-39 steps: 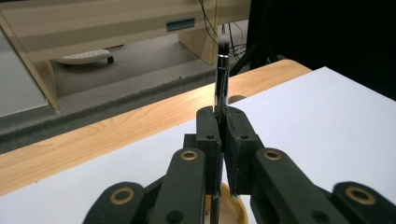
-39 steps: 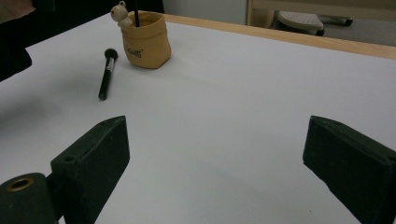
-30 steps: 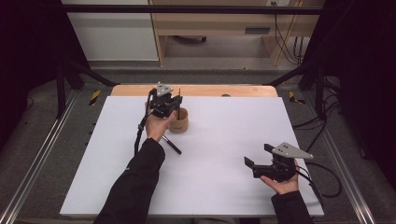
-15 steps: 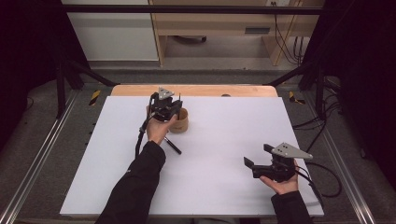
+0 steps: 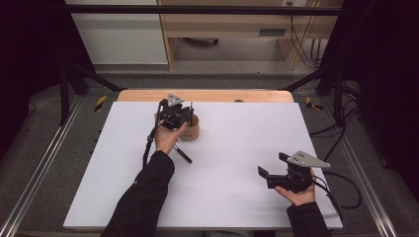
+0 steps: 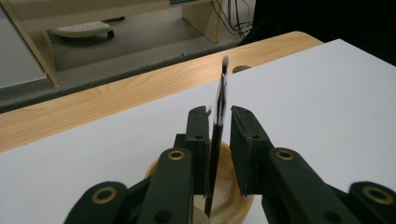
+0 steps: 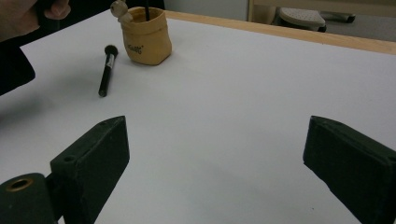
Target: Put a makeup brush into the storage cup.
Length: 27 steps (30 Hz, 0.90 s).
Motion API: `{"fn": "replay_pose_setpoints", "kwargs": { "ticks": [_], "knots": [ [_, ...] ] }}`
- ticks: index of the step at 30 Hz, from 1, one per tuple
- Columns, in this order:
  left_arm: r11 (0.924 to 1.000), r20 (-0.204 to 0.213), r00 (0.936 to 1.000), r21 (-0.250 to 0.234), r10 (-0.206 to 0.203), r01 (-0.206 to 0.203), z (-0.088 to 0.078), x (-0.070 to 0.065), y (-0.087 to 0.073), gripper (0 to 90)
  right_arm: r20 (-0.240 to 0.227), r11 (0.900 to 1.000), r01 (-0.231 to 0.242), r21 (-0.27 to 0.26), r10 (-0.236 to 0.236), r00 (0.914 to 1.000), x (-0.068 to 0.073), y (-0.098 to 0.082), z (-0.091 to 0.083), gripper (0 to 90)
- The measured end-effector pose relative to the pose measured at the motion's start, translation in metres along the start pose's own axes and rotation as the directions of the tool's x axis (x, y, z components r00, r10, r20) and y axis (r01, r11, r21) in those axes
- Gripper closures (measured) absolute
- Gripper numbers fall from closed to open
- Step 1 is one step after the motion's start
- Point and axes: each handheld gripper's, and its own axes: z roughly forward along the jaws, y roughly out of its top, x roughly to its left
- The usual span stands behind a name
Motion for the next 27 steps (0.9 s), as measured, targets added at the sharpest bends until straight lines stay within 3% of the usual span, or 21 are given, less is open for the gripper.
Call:
{"fn": "replay_pose_setpoints", "kwargs": {
  "ticks": [14,27],
  "knots": [
    [0.9954,0.042,0.9991,-0.096,0.002,0.002,-0.058,0.001,0.001,57.8,-0.001,1.0,-0.004,-0.005,0.004,1.0,0.0,0.0,-0.001,7.4],
    [0.9923,0.067,0.9977,-0.124,0.01,-0.002,-0.103,0.006,-0.023,46.3,0.001,1.0,-0.002,-0.009,0.002,1.0,-0.001,0.0,-0.001,7.2]
  ]
}}
